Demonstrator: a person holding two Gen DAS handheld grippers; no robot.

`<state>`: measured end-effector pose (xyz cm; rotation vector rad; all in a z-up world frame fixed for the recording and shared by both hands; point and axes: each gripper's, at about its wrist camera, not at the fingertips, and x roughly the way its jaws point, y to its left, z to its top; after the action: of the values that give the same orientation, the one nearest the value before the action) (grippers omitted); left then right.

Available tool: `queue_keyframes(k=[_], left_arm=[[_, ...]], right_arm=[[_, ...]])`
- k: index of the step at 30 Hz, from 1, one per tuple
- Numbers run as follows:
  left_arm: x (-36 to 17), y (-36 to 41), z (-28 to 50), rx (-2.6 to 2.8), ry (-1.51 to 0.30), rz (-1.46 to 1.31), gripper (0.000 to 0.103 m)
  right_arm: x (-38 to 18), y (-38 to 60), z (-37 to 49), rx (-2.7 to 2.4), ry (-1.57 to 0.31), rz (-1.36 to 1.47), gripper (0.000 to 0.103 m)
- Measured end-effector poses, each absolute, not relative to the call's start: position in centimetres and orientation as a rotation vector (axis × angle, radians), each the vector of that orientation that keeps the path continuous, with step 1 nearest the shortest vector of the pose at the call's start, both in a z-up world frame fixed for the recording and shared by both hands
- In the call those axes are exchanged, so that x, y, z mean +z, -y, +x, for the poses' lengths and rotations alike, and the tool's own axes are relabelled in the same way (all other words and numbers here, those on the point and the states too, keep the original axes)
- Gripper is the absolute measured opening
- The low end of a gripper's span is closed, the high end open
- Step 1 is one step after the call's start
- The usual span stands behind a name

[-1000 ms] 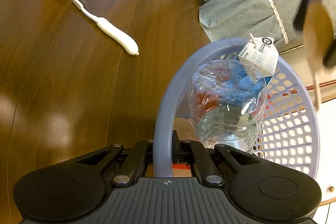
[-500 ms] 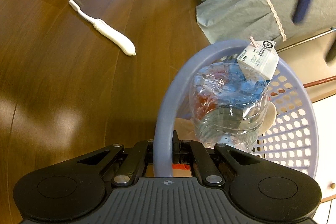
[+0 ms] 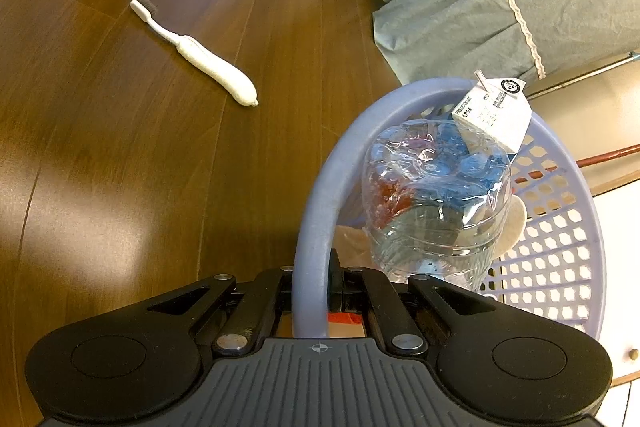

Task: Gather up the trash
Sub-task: 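Move the left gripper to the white toothbrush and grasp its handle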

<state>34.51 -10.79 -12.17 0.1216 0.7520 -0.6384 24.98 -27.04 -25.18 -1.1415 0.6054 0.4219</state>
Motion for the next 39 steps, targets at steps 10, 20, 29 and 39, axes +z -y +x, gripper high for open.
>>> queue_keyframes(k=[10, 20, 29, 39], left_arm=[[-18.4, 3.4, 35.0, -0.486, -0.82, 0.146, 0.043], [-23.4, 3.4, 34.9, -0.529, -0.819, 0.196, 0.052], [-25.8, 5.6, 35.6, -0.561, -0.828, 0.243, 0.052], [-28.2, 7.0, 36.5, -0.562, -0.865, 0.262, 0.052]], right_arm=[[-25.4, 26.9, 25.0, 0.424, -0.606, -1.144, 0.0], [-25.3, 27.0, 25.1, 0.426, -0.606, -1.151, 0.0], [-25.2, 26.9, 25.2, 0.426, -0.608, -1.147, 0.0], [-25.2, 27.0, 25.3, 0.424, -0.607, -1.138, 0.0]])
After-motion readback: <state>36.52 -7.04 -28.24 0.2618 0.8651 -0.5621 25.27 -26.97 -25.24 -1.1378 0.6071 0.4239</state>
